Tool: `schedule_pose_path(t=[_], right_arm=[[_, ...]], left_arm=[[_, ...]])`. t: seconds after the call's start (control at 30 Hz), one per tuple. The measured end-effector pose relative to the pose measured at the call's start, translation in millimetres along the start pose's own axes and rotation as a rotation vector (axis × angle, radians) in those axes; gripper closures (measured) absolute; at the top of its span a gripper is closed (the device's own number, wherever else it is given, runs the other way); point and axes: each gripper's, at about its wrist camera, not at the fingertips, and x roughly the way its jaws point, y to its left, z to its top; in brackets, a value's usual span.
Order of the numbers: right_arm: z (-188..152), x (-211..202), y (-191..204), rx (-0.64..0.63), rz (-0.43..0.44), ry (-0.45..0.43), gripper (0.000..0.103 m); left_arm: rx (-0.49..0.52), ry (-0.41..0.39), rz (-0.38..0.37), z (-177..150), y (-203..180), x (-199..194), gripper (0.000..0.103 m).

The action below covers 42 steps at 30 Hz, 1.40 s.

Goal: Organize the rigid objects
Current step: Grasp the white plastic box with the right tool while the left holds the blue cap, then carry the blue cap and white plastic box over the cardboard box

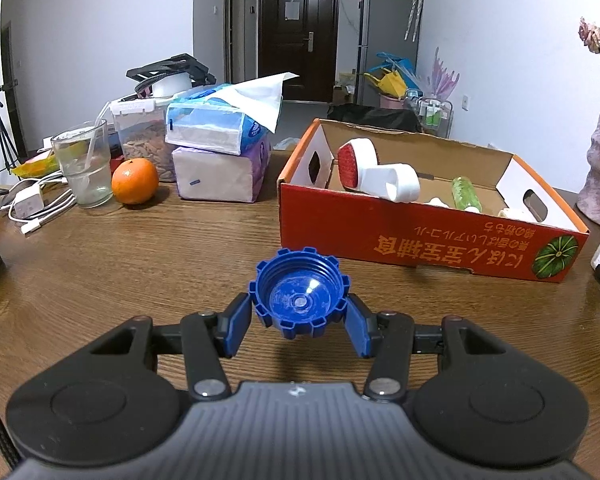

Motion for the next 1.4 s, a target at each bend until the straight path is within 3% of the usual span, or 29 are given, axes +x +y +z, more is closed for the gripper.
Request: schedule_pose_path(t=[0.03,0.67,1.07,1.4], right_arm=[[-0.9,-1.4,-0.2,0.004,0.013,-0.002,0.038],[-27.2,-67.5,24.7,0.042,0.014,-0.177,0.038],[-39.3,-118.7,66.1,0.043,0.097,-0.277,0.038],[-38.1,-138.5,105.6,0.031,0.174,-0.320,0.038]], left_arm=[[0.000,0.000,-0.001,0.0,-0.1,-0.1,0.051],[-0.021,-0.040,-0.030,6.1,3.8,-15.9,0.051],[-0.016,-0.080,-0.060,10.3,-2.2,-31.3,0.051],[-0.002,-0.121,-0.099,21.2,-22.9,-39.2,0.051]])
